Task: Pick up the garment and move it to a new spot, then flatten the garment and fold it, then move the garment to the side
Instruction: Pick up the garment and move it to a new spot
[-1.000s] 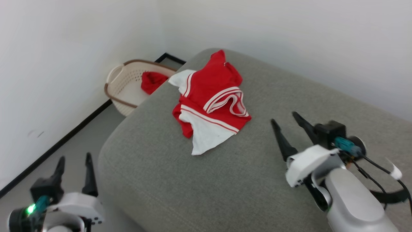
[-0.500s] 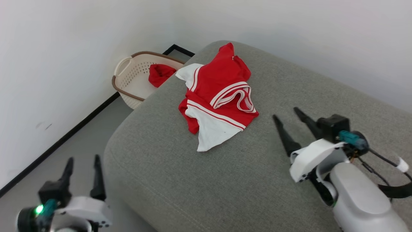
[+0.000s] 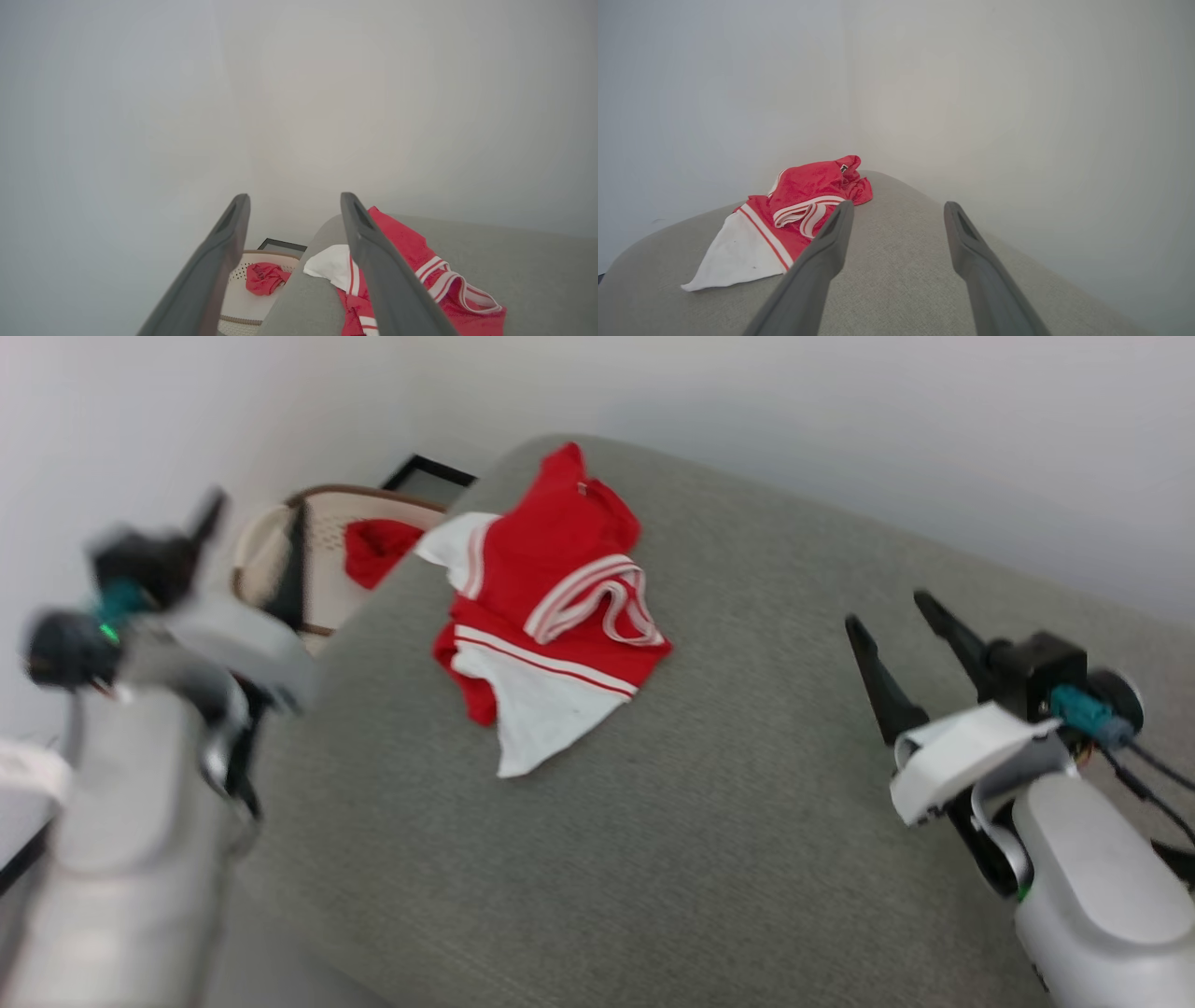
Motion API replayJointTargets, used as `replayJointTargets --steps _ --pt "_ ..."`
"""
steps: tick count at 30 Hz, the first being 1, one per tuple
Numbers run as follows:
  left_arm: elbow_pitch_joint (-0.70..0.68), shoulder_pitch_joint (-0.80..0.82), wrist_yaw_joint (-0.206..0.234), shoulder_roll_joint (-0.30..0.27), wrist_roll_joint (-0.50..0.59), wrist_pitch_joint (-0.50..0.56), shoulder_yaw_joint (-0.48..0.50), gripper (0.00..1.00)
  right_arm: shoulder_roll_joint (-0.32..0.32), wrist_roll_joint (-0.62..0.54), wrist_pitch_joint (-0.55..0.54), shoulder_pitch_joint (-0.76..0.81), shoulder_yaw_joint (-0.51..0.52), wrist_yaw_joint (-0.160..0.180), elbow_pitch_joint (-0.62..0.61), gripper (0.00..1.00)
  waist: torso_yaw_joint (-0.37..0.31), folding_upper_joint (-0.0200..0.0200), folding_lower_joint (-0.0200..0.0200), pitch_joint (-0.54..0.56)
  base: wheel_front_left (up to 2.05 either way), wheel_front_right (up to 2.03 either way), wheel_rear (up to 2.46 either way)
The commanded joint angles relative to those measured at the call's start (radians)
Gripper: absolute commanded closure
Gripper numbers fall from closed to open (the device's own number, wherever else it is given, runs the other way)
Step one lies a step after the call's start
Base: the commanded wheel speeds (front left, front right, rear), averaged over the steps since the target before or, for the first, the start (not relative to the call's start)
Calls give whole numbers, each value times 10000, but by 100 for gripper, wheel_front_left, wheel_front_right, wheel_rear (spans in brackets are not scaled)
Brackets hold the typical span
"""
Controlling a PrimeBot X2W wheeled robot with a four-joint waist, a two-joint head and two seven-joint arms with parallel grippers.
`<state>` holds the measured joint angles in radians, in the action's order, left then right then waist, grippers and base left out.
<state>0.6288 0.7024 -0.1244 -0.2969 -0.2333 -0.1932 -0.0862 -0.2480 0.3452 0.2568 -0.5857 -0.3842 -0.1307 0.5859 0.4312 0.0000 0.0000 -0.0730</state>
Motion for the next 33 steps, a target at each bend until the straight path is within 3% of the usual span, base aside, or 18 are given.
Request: replayJointTargets --steps 1,9,14,20,27,33 --pt "483 706 -51 -316 -197 82 13 0 -4 -83 -50 -339 5 -1 -191 0 -2207 0 0 -2177 0 0 0" --pt "2567 3502 -62 -1604 -2008 1428 -1542 0 60 -289 -96 -1005 -15 1 -1048 0 -3818 0 0 -3763 0 0 0" --pt "3108 4114 -60 -2200 -4378 4065 -2698 0 106 -306 -151 -1101 -81 1 -1523 0 -4268 0 0 -4178 0 0 0" --pt "3260 4207 -53 -2985 -6287 6848 -3661 0 126 -509 -471 -1240 -191 1 -2083 0 -4472 0 0 -4630 0 0 0" --pt "3371 4037 -56 -3286 -7518 8364 -4281 0 82 -697 -874 -1454 -376 1 -2846 0 -4681 0 0 -5243 0 0 0" --pt "3250 3642 -59 -2758 -8485 8587 -4697 0 -147 -828 -1212 -1455 -304 1 -3407 0 -4663 0 0 -5569 0 0 0"
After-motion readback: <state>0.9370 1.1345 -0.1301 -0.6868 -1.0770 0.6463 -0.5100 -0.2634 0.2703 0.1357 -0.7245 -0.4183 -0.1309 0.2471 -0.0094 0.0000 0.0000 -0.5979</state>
